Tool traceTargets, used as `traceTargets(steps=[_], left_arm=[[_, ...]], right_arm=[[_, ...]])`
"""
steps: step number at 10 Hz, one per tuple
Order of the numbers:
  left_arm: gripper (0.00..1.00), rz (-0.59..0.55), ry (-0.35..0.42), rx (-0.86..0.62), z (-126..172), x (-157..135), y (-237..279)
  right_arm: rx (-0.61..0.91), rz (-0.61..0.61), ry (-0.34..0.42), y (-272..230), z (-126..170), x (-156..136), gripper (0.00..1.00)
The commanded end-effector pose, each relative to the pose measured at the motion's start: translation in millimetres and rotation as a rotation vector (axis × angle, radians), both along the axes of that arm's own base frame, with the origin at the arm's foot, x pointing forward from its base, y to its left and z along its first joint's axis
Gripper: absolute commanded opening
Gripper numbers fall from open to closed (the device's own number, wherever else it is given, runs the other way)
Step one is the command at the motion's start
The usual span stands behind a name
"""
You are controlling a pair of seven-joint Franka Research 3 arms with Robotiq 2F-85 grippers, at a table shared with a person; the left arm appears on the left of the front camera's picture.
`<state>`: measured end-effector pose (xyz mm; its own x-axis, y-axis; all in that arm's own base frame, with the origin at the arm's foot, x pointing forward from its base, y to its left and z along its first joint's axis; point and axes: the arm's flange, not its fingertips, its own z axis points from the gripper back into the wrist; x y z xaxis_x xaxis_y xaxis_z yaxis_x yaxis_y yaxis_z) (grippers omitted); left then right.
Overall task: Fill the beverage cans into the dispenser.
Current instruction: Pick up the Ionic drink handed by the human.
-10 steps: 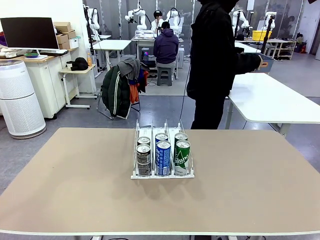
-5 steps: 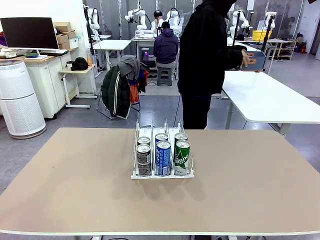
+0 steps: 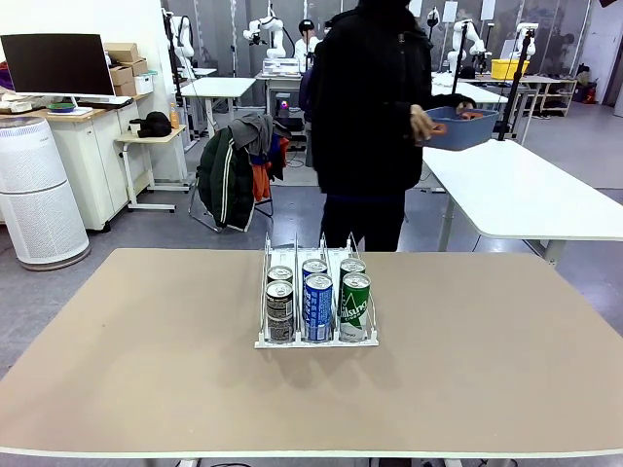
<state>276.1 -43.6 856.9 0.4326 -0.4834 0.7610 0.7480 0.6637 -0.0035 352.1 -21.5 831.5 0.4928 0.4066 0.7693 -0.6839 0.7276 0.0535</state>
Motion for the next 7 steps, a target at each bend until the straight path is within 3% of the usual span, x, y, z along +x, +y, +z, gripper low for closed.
traceTargets(steps=[1,7], left_arm=[[1.0,0.002,0.003,-0.002,-0.3,0.4,0.4],[1.0,0.002,0.003,-0.002,-0.3,0.4,0.4]], right_arm=[[0.01,0.0,0.0,1.9,-0.4,0.9,1.0],[0.01,0.0,0.0,1.9,-0.4,0.9,1.0]])
